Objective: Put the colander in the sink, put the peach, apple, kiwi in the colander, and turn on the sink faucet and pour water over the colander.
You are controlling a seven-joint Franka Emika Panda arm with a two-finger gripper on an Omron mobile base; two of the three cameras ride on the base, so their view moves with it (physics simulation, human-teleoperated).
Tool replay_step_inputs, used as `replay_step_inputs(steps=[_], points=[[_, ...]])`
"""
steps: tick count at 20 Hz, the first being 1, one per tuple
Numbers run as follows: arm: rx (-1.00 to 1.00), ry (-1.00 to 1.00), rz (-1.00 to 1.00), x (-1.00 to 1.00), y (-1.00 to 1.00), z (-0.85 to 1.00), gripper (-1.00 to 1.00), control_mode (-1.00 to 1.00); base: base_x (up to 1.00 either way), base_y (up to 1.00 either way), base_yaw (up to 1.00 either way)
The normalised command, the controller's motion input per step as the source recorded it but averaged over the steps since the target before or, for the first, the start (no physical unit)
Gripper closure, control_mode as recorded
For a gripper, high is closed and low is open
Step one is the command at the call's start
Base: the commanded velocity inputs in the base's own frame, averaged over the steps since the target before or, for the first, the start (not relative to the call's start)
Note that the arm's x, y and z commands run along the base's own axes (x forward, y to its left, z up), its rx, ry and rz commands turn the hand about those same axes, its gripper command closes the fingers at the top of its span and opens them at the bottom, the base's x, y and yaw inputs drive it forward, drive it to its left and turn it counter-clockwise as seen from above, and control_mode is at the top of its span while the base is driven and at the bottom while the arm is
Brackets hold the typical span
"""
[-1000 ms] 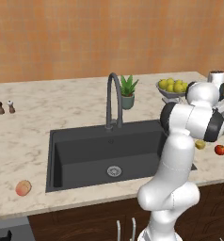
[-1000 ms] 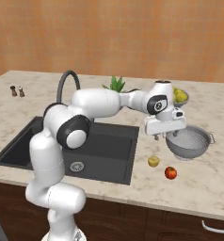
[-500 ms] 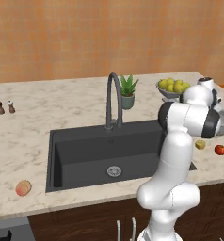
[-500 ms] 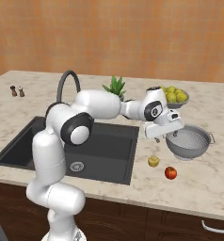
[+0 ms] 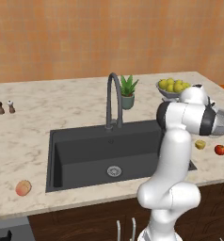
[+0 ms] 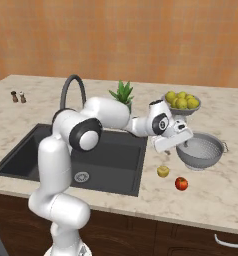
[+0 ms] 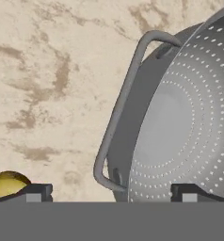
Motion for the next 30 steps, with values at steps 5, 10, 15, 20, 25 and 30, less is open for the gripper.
replay_step_inputs(steps=[5,10,15,20,25,30], points=[[-0.04,0.00,0.00,0.27,-0.13,-0.16,-1.00,-1.00,0.00,0.00,0.00],[-0.01,0.00,0.00,0.22,-0.13,-0.13,-1.00,-1.00,0.00,0.00,0.00],[0.07,0.08,0.00,-0.01,-0.02,-0.32,1.00,-1.00,0.00,0.00,0.00],[0.11,0.03,0.03,-0.18,0.00,-0.32,1.00,-1.00,0.00,0.00,0.00],[0.06,0.00,0.20,-0.18,0.17,0.09,1.00,-1.00,0.00,0.00,0.00],[0.07,0.00,0.38,-0.33,0.39,0.66,1.00,-1.00,0.00,0.00,0.00]])
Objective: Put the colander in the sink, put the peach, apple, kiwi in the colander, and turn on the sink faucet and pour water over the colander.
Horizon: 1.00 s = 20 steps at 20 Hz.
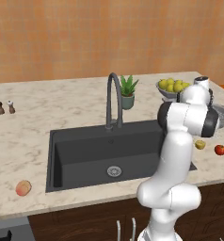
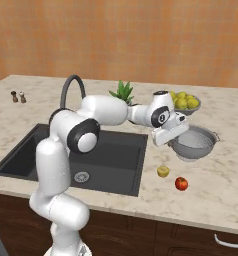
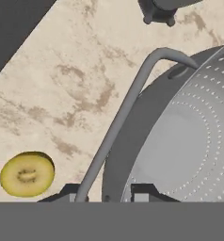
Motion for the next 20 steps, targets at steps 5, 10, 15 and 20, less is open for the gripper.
replay_step_inputs(steps=[5,10,15,20], points=[[0.01,0.00,0.40,-0.70,0.50,0.60,1.00,-1.00,0.00,0.00,0.00],[0.03,0.00,0.29,-0.60,0.46,0.43,1.00,-1.00,0.00,0.00,0.00],[0.08,0.01,0.29,-0.51,0.58,0.25,1.00,-1.00,0.00,0.00,0.00],[0.06,0.00,0.29,-0.42,0.64,0.12,1.00,-1.00,0.00,0.00,0.00]])
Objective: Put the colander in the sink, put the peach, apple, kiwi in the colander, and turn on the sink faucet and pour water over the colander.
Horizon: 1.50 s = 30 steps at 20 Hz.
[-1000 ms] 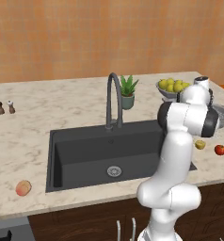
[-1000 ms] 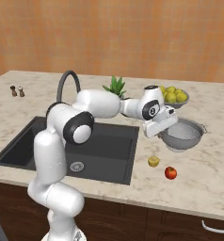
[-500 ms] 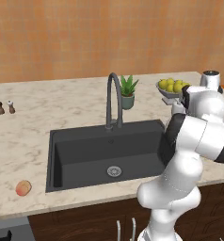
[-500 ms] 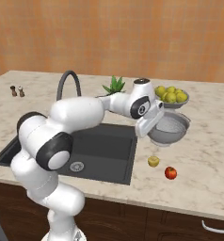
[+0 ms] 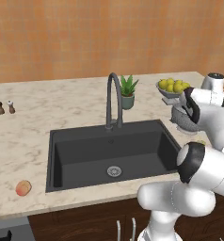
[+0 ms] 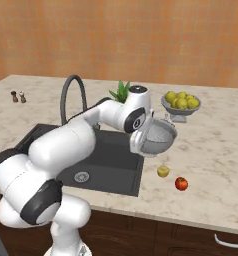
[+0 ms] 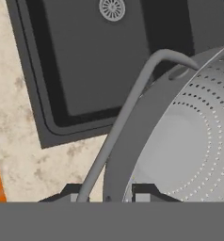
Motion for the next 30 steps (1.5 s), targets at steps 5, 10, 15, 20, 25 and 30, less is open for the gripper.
replay_step_inputs(steps=[5,10,15,20,25,30], points=[[0.02,0.03,0.30,-0.19,0.70,0.03,1.00,-1.00,0.00,0.00,0.00],[0.02,0.02,0.41,-0.13,0.67,-0.20,1.00,-1.00,0.00,0.00,0.00],[0.09,0.03,0.64,0.05,0.31,-0.30,1.00,-1.00,0.00,0.00,0.00],[0.01,0.06,0.65,0.32,0.36,-0.28,1.00,-1.00,0.00,0.00,0.00],[0.00,0.01,0.50,0.37,0.34,-0.36,1.00,-1.00,0.00,0.00,0.00],[0.00,0.00,0.44,0.27,0.34,-0.64,1.00,-1.00,0.00,0.00,0.00]])
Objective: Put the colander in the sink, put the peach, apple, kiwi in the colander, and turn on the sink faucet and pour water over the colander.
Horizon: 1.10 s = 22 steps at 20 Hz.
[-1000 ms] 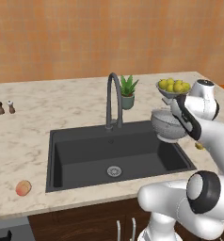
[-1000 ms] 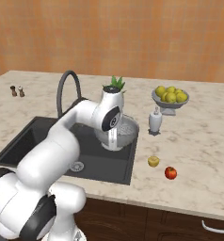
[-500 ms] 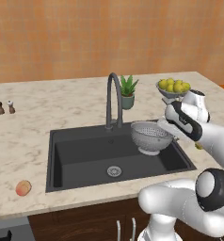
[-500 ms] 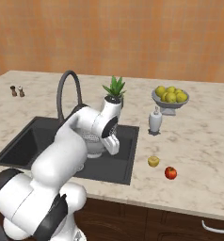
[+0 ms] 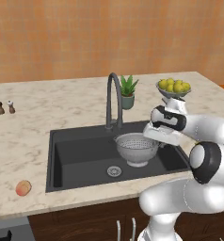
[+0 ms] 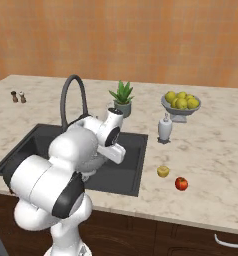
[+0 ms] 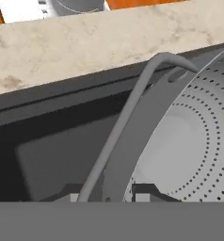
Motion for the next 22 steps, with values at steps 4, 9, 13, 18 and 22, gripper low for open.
replay_step_inputs(steps=[4,9,13,18,22], points=[[0.00,0.00,0.35,0.28,0.39,-0.65,1.00,-1.00,0.00,0.00,0.00],[0.05,0.00,0.24,0.42,0.12,-0.34,1.00,-1.00,0.00,0.00,0.00],[0.07,0.00,0.22,0.36,0.15,-0.33,1.00,-1.00,0.00,0.00,0.00],[0.03,0.00,0.21,0.17,0.35,-0.39,1.00,-1.00,0.00,0.00,0.00],[0.02,0.00,0.07,0.30,0.36,-0.34,1.00,-1.00,0.00,0.00,0.00]])
